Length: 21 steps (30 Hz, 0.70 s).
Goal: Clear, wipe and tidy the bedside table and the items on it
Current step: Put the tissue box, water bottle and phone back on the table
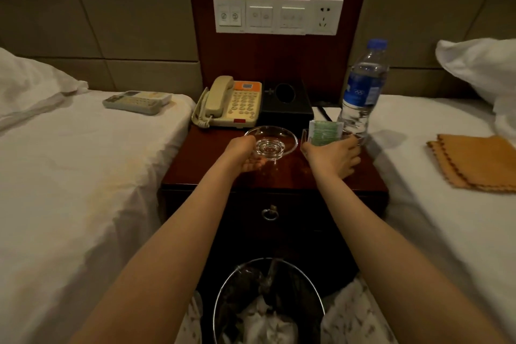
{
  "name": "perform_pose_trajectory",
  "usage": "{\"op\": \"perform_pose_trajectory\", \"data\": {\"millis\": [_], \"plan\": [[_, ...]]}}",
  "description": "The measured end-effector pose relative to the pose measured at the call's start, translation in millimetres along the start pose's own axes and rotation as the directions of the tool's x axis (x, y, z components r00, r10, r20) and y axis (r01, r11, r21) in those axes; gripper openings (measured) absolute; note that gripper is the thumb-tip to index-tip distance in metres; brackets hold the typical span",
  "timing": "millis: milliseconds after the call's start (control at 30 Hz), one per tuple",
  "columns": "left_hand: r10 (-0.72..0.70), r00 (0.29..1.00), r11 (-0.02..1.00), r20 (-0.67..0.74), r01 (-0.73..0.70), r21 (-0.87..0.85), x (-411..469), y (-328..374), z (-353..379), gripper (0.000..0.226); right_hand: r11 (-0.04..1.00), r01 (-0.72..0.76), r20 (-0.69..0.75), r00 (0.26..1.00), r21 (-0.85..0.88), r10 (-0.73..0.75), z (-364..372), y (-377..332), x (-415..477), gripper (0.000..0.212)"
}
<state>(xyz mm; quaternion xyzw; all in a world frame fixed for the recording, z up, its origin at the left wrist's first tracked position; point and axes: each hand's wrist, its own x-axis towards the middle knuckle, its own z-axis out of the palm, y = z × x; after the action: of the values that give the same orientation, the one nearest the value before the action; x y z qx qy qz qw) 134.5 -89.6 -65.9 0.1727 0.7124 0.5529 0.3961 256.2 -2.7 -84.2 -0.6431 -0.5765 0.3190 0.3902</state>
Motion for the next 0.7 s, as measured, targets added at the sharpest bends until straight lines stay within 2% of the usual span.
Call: {"op": "perform_pose_trajectory", "data": {"millis": [267,433,567,700], "plan": [[-0.021,1.000,1.000,0.013,0.021,0.010,6,0,7,0.043,0.999,0.043,-0.010,0.999,-0.023,-0.043,6,7,-3,0.099],[-0.034,0.999,0.999,-0.008,0.034,0.006,15,-3,6,0.044,0.993,0.095,0.063,0.994,-0.069,-0.091,5,10,-1,0.109],[-0.065,0.998,0.998,-0.010,0.065,0.005,23,-6,7,0.045,0.987,0.121,0.153,0.983,-0.110,-0.104,0,16,5,0.105],[-0.059,0.998,0.998,-0.006,0.059,0.017,26,-9,7,0.045,0.979,0.153,0.146,0.980,-0.132,-0.133,0,18,5,0.105]]}}
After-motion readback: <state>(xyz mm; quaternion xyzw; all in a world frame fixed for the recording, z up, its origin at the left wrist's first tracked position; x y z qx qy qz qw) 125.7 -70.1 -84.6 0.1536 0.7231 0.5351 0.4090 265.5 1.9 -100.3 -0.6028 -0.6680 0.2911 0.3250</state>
